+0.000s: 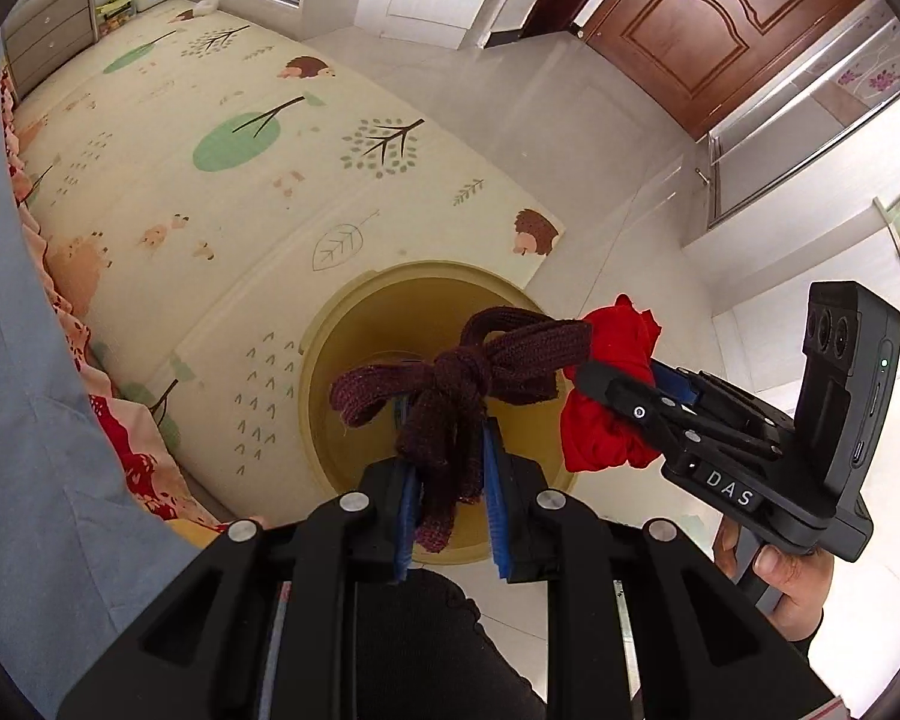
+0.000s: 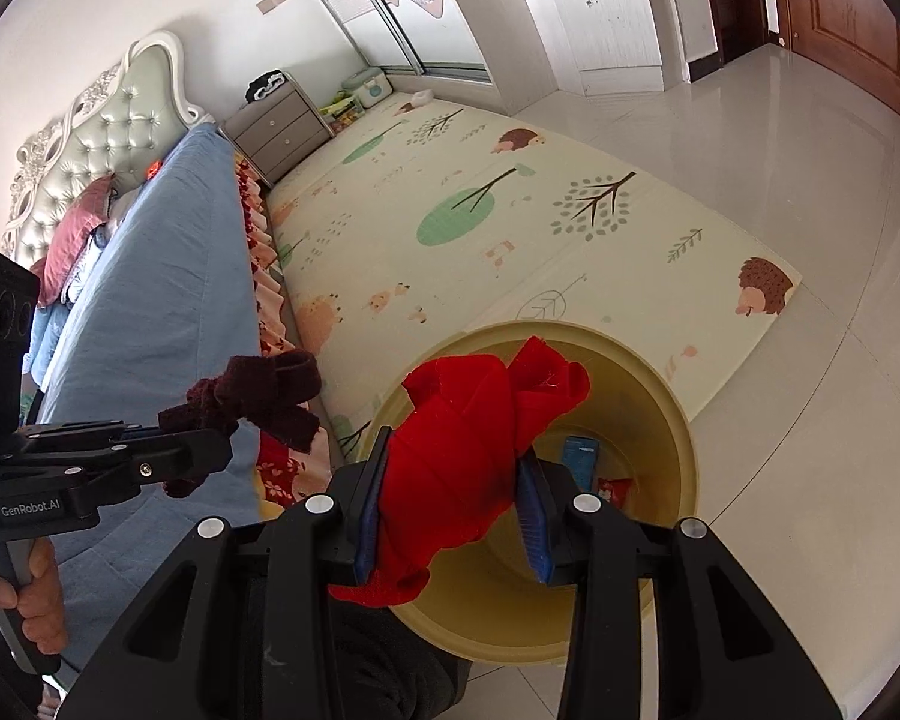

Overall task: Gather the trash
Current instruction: 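Carry the scarf and cloth over the yellow bin and open both tools, then move both open tools back over the remaining trash on the bed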

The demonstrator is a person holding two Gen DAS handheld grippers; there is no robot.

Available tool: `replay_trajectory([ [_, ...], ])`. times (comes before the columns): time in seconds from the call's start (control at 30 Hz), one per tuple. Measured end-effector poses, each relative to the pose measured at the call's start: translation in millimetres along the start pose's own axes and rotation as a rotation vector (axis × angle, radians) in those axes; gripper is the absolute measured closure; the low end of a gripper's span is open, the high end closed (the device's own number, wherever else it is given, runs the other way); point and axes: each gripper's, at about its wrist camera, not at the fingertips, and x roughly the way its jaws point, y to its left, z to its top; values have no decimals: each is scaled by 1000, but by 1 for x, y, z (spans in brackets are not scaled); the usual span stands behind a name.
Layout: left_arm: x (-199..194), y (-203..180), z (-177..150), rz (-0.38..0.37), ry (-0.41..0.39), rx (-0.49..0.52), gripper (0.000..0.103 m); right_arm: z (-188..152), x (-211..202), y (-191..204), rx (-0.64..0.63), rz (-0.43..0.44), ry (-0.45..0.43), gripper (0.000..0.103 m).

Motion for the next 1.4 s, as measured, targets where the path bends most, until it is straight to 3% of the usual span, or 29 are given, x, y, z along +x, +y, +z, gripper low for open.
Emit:
replay_trajectory([
  [0.13, 21, -2, 10, 6, 36, 15, 83, 4, 14, -7, -9, -31, 22, 66],
  [0.2, 29, 0, 14, -12, 67, 6, 77, 7, 21, -11, -7, -27, 32, 60],
  [0.23, 33, 2, 15, -22, 80, -7, 71, 8, 23, -14, 1, -28, 39, 58],
  [0.3, 37, 5, 17, -9, 101, -26, 31, 9, 29, -17, 8, -32, 58, 50],
  [0.37, 37, 6, 16, 15, 105, -29, 20, 9, 29, -18, 4, -45, 52, 45],
  [0.47, 43, 11, 15, 23, 142, -37, 16, 7, 31, -19, -6, -90, 57, 44],
  [0.67, 53, 16, 9, 32, 191, -59, 16, -2, 29, -24, 8, -99, 73, 44],
  [1.03, 8, -4, 4, 38, 71, 26, 16, 4, -2, -12, 5, -84, 25, 44],
  [1.4, -94, 30, -38, 116, -128, -2, 15, 22, -39, 81, -180, 16, -61, 44],
])
